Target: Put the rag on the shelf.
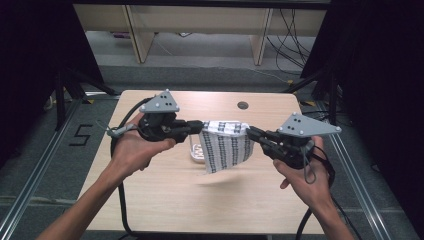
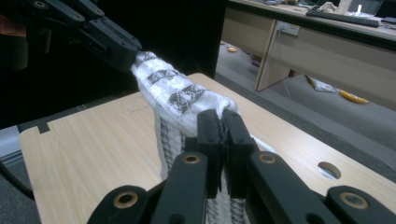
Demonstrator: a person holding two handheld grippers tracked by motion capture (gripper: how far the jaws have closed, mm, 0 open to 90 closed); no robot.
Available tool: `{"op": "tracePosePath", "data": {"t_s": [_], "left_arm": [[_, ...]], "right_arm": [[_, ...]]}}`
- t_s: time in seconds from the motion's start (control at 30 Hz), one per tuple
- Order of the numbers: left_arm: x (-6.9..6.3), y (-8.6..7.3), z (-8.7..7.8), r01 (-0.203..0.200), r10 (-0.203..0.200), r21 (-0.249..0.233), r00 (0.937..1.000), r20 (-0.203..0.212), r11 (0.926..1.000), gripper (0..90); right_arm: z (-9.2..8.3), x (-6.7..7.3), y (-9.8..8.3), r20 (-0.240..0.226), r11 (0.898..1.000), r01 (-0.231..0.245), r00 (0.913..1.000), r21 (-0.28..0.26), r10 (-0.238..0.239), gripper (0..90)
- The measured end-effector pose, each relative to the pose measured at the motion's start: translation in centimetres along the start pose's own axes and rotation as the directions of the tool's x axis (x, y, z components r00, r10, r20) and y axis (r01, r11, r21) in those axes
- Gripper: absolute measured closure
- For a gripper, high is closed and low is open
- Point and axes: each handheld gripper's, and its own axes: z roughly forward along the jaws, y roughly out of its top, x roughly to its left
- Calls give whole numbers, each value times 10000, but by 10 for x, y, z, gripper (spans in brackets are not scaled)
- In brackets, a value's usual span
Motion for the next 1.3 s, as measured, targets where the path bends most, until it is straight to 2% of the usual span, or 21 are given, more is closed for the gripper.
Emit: {"op": "tracePosePath", "data": {"t_s": [0.13,0.2,0.23,0.3,0.33,0.4,0.5,0.53,0.57,0.6,0.67,0.73,0.77,0.8,0.93,1.03,1.13,1.2,1.3], "left_arm": [[12,8,-2,88,-94,-160,9993,-363,9998,863],[14,9,-2,103,-110,-164,9991,-409,9998,863],[16,10,-1,132,-141,-193,9989,-442,9997,863],[20,12,0,181,-191,-180,9982,-567,9997,863],[22,13,1,236,-250,-262,9980,-577,9994,863],[27,16,2,369,-387,-280,9972,-643,9989,863],[35,19,6,504,-524,-279,9956,-778,9983,864],[37,20,7,563,-587,-308,9948,-831,9979,863],[40,21,9,596,-623,-322,9941,-885,9977,863],[42,22,10,652,-683,-354,9932,-944,9972,864],[48,25,12,757,-807,-495,9909,-1077,9959,863],[54,26,15,894,-943,-468,9887,-1167,9949,864],[58,27,18,994,-1047,-491,9870,-1221,9938,864],[60,27,19,1073,-1134,-555,9860,-1223,9927,863],[69,29,26,1311,-1390,-676,9815,-1313,9891,864],[76,30,31,1516,-1606,-768,9784,-1305,9855,863],[87,33,36,1928,-2042,-988,9714,-1212,9762,863],[89,33,38,2003,-2129,-1070,9693,-1228,9739,863],[100,33,46,2293,-2417,-1011,9608,-1359,9681,862]], "right_arm": [[10,-3,6,-92,9997,-246,9997,65,247,880],[13,-5,7,-86,9999,-140,9999,-28,140,880],[15,-5,8,-139,9992,-409,9991,15,409,879],[19,-9,10,-92,9996,-285,9996,19,285,879],[21,-9,11,-189,9991,-424,9989,24,424,879],[26,-14,12,-65,9994,-334,9994,-10,334,879],[32,-18,15,-88,9978,-670,9977,27,670,879],[35,-21,16,-63,9988,-487,9988,-14,487,879],[38,-22,17,-93,9979,-655,9978,1,655,879],[40,-25,19,-14,9983,-584,9983,29,584,879],[49,-30,21,-61,9965,-833,9965,86,833,879],[53,-31,21,-50,9961,-861,9963,170,862,879],[56,-35,22,-10,9975,-695,9976,161,695,879],[62,-38,24,83,9960,-867,9962,226,865,878],[69,-45,27,121,9948,-1005,9949,188,1003,878],[75,-54,32,318,9932,-1146,9930,190,1139,878],[83,-63,37,525,9925,-1221,9912,90,1215,878],[85,-64,38,552,9905,-1371,9891,90,1364,877],[94,-70,39,556,9876,-1540,9868,320,1521,876]]}}
